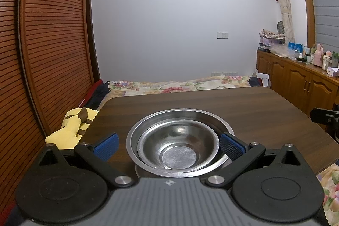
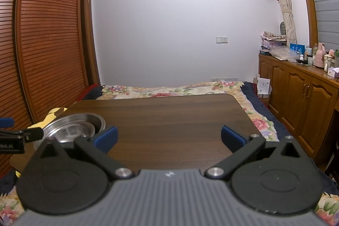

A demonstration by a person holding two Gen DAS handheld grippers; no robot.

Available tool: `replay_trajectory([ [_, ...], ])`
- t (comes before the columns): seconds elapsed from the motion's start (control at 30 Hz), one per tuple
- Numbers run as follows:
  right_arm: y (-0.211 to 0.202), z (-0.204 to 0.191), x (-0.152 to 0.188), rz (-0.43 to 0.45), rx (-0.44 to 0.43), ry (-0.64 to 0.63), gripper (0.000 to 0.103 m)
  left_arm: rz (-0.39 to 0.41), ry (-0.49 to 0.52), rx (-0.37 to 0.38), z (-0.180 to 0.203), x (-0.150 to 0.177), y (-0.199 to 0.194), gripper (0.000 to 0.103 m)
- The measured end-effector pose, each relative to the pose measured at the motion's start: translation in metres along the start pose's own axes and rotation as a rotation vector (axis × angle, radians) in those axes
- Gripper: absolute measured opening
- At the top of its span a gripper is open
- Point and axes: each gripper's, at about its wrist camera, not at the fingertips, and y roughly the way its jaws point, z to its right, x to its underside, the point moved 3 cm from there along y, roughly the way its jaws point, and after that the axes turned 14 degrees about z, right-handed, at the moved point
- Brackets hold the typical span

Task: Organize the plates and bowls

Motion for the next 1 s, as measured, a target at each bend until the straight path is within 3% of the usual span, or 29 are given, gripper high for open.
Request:
replay_trajectory([
  [1.0, 0.0018, 0.0009, -0.001, -0.003, 0.003, -0.001, 0.103, 0.002, -0.001, 0.002, 0.001, -0.0009, -0.002, 0.103],
])
